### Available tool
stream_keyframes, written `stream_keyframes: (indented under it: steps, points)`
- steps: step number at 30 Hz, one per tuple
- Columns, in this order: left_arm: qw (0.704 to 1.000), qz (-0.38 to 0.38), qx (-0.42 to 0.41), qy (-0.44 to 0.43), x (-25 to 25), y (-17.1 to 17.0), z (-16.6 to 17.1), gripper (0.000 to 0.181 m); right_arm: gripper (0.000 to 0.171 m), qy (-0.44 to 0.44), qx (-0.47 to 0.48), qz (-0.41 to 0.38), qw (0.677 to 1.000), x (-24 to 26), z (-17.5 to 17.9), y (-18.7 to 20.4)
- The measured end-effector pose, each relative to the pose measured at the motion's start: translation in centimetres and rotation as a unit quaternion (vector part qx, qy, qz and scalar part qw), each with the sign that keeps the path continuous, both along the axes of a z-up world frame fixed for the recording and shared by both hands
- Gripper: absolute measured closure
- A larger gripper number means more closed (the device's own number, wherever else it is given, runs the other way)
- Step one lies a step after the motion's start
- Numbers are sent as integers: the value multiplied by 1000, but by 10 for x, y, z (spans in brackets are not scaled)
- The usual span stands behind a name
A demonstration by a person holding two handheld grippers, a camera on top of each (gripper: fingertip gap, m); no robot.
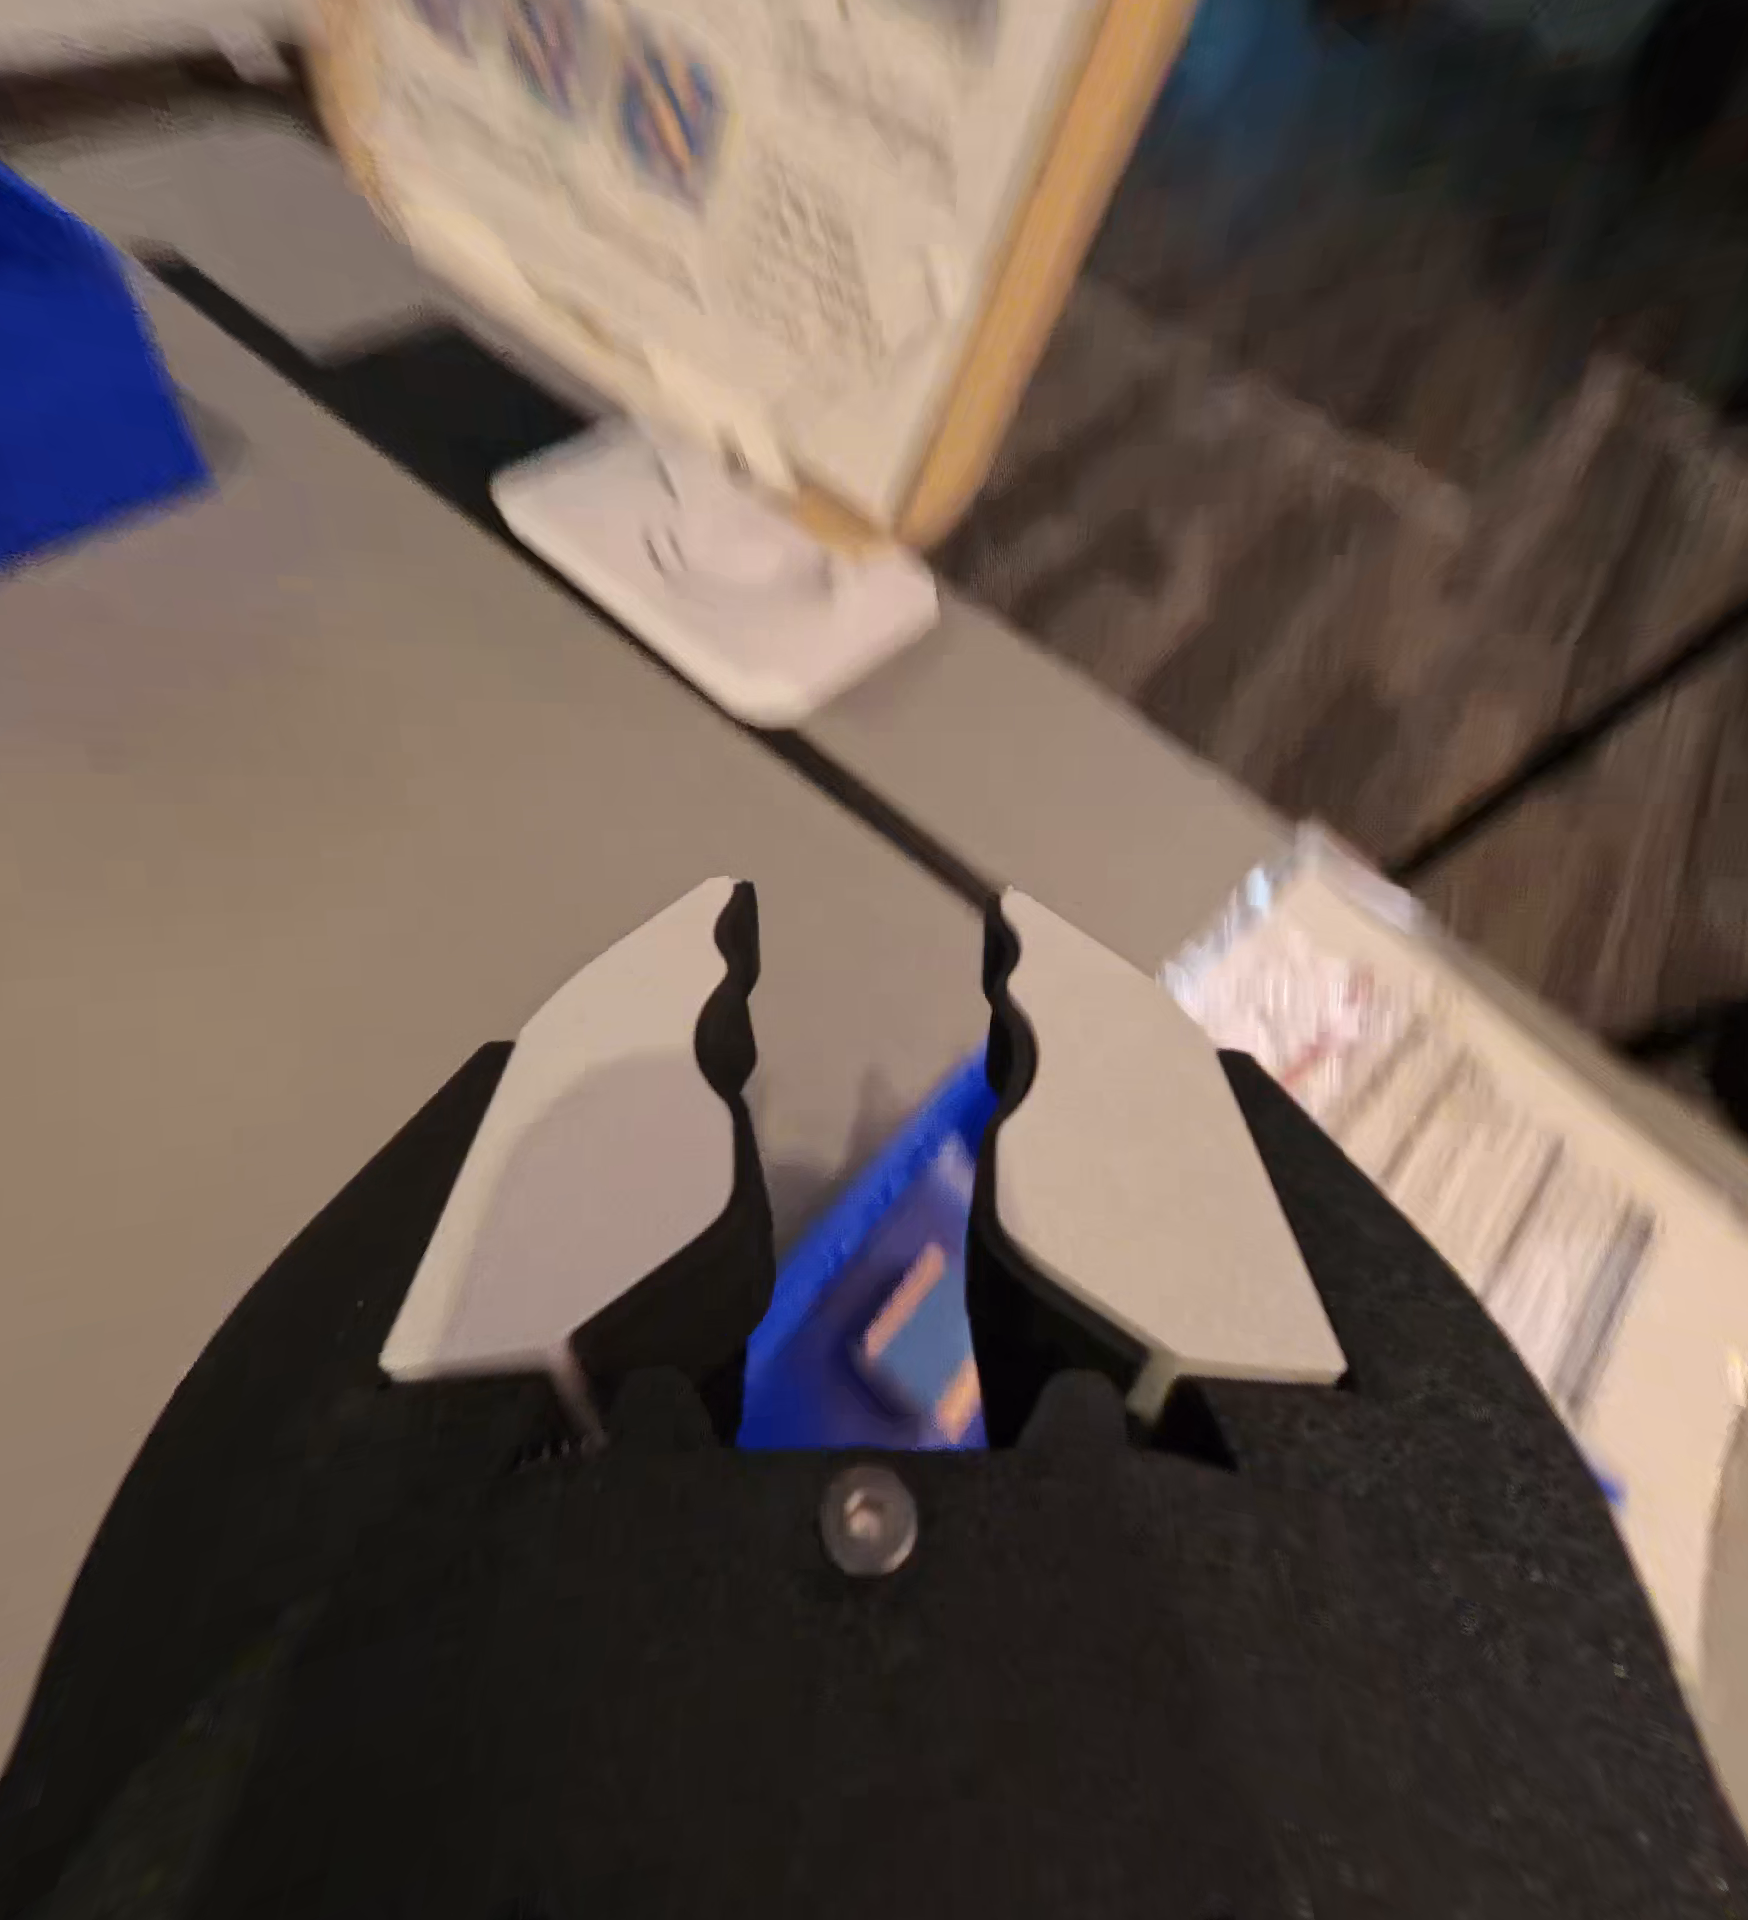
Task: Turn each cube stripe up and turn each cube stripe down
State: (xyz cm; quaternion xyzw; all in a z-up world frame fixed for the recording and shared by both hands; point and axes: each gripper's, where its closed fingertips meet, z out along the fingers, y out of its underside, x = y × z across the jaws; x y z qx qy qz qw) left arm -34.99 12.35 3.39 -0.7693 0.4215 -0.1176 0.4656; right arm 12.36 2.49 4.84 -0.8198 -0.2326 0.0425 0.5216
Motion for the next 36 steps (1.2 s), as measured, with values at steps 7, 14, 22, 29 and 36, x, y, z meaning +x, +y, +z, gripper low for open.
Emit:
stream_keyframes:
  steps: [7, 14, 22, 29, 36]
  points:
    - [942, -187, -124, -249, 90, -102, 90, 133, 100, 26, 320, 157, 934, -97, 102, -49]
    - [855, -316, -271, -308, 168, -170, 105, 133, 107, -101, 386, 248, 883, -185, 98, -90]
    - [839, -346, -334, -255, 208, -181, 40, 133, 110, -159, 415, 338, 830, -247, 68, -122]
    - [818, -367, -359, -259, 214, -195, 39, 133, 109, -222, 389, 327, 832, -256, 39, -103]
    - [814, -378, -362, -252, 215, -206, 39, 133, 114, -240, 392, 315, 831, -259, 30, -96]
